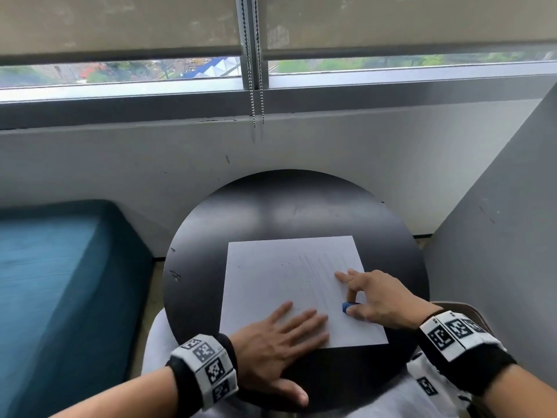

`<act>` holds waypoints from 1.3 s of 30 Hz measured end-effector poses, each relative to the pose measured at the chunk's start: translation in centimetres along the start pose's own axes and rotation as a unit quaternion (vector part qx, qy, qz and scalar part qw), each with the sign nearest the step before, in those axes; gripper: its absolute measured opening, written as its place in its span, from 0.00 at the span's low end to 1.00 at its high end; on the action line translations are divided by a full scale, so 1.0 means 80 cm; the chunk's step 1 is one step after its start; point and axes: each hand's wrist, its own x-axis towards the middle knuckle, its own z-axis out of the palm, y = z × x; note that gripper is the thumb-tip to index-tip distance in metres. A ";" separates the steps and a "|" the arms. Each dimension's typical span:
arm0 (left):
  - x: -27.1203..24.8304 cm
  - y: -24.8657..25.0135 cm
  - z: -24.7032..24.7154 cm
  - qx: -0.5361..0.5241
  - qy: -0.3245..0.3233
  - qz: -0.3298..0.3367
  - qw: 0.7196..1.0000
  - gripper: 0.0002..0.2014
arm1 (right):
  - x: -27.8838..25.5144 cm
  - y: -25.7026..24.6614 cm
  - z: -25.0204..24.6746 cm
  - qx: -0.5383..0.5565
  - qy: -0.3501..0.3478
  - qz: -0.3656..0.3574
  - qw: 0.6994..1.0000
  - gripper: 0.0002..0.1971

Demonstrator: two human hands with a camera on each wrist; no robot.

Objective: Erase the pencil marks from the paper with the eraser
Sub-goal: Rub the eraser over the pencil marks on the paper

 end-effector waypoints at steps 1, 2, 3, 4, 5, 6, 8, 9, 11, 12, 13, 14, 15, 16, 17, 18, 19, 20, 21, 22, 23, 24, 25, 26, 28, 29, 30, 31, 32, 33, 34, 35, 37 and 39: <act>0.004 0.005 0.002 0.003 0.006 0.011 1.000 0.47 | 0.000 0.000 0.000 -0.001 0.000 0.000 1.000 0.10; 0.007 0.006 0.002 0.006 0.010 0.024 1.000 0.45 | 0.001 -0.001 0.000 0.000 0.000 0.001 1.000 0.11; 0.009 0.001 0.000 -0.008 0.018 0.031 0.999 0.43 | 0.001 -0.001 0.000 0.002 0.000 0.000 1.000 0.11; 0.014 -0.008 -0.001 -0.022 0.038 0.036 0.998 0.42 | 0.001 -0.001 0.000 0.003 0.000 0.000 1.000 0.11; 0.019 -0.019 -0.003 -0.036 0.045 0.021 0.998 0.41 | 0.001 -0.001 0.000 0.004 -0.001 0.001 1.000 0.11; 0.022 -0.029 -0.004 -0.046 0.048 -0.008 0.998 0.41 | 0.001 -0.001 0.000 0.006 -0.001 0.003 1.000 0.11; 0.028 -0.050 -0.013 -0.048 0.033 -0.065 0.996 0.49 | 0.000 0.000 0.000 0.009 0.000 0.005 1.000 0.11; 0.031 -0.058 -0.019 -0.058 0.020 -0.095 0.994 0.54 | 0.000 0.001 0.000 0.011 0.001 0.004 1.000 0.11; 0.034 -0.070 -0.030 -0.092 0.017 -0.154 0.984 0.63 | 0.000 0.001 0.000 0.015 0.002 0.001 1.000 0.11; 0.037 -0.073 -0.033 -0.107 0.019 -0.180 0.978 0.66 | -0.001 0.001 0.001 0.015 0.002 0.001 1.000 0.10; 0.040 -0.071 -0.036 -0.114 0.023 -0.194 0.974 0.67 | -0.001 0.001 0.000 0.015 0.002 0.002 1.000 0.10; 0.044 -0.062 -0.038 -0.109 0.032 -0.192 0.975 0.65 | -0.001 0.001 0.000 0.015 0.002 0.003 1.000 0.10; 0.049 -0.048 -0.037 -0.100 0.038 -0.174 0.979 0.63 | -0.001 0.001 0.000 0.015 0.003 0.004 1.000 0.11; 0.054 -0.031 -0.037 -0.091 0.040 -0.144 0.985 0.61 | 0.000 0.001 0.000 0.015 0.005 0.004 1.000 0.11; 0.058 -0.012 -0.035 -0.080 0.037 -0.109 0.990 0.59 | 0.000 0.002 0.000 0.017 0.007 0.005 1.000 0.12; 0.062 0.006 -0.031 -0.072 0.032 -0.075 0.994 0.58 | 0.000 0.003 0.000 0.018 0.007 0.005 1.000 0.12; 0.064 0.020 -0.028 -0.065 0.028 -0.050 0.996 0.57 | 0.000 0.003 0.000 0.017 0.007 0.003 1.000 0.13; 0.066 0.028 -0.024 -0.062 0.025 -0.038 0.997 0.57 | 0.000 0.003 0.000 0.016 0.005 0.002 1.000 0.13; 0.066 0.028 -0.021 -0.061 0.023 -0.038 0.997 0.56 | 0.000 0.003 0.000 0.017 0.005 0.001 1.000 0.13; 0.064 0.022 -0.020 -0.065 0.025 -0.048 0.996 0.56 | 0.001 0.003 0.000 0.019 0.006 0.001 1.000 0.12; 0.061 0.012 -0.020 -0.074 0.027 -0.066 0.995 0.56 | 0.001 0.002 0.000 0.021 0.007 0.002 1.000 0.12; 0.056 0.000 -0.022 -0.086 0.028 -0.090 0.992 0.56 | 0.001 0.002 0.000 0.023 0.007 0.004 1.000 0.11; 0.051 -0.014 -0.024 -0.098 0.024 -0.116 0.988 0.58 | 0.000 0.002 0.001 0.024 0.005 0.006 1.000 0.11; 0.045 -0.028 -0.026 -0.108 0.017 -0.143 0.984 0.61 | 0.000 0.002 0.000 0.024 0.003 0.007 1.000 0.10; 0.035 -0.055 -0.028 -0.135 0.003 -0.199 0.971 0.68 | -0.001 0.003 0.000 0.024 0.002 0.008 1.000 0.09; 0.031 -0.066 -0.029 -0.149 0.001 -0.227 0.962 0.70 | -0.001 0.003 0.001 0.026 0.003 0.006 1.000 0.09; 0.028 -0.073 -0.029 -0.160 0.002 -0.253 0.954 0.71 | -0.001 0.004 0.001 0.027 0.005 0.005 1.000 0.10; 0.026 -0.076 -0.030 -0.164 0.007 -0.270 0.949 0.71 | -0.001 0.004 0.001 0.028 0.006 0.005 1.000 0.10; 0.025 -0.071 -0.033 -0.161 0.012 -0.271 0.949 0.69 | 0.000 0.004 0.001 0.029 0.007 0.006 1.000 0.10; 0.025 -0.060 -0.034 -0.149 0.019 -0.254 0.955 0.67 | 0.000 0.005 0.001 0.030 0.008 0.007 0.999 0.11; 0.026 -0.045 -0.033 -0.135 0.024 -0.221 0.966 0.63 | 0.000 0.005 0.001 0.031 0.010 0.008 0.999 0.11; 0.028 -0.027 -0.030 -0.121 0.028 -0.176 0.976 0.59 | 0.000 0.004 0.000 0.030 0.011 0.009 0.999 0.11; 0.032 0.006 -0.019 -0.093 0.028 -0.074 0.993 0.53 | 0.001 0.004 0.000 0.029 0.009 0.008 0.999 0.12; 0.035 0.018 -0.009 -0.069 0.026 -0.013 0.997 0.50 | 0.001 0.004 0.000 0.024 0.009 0.006 1.000 0.13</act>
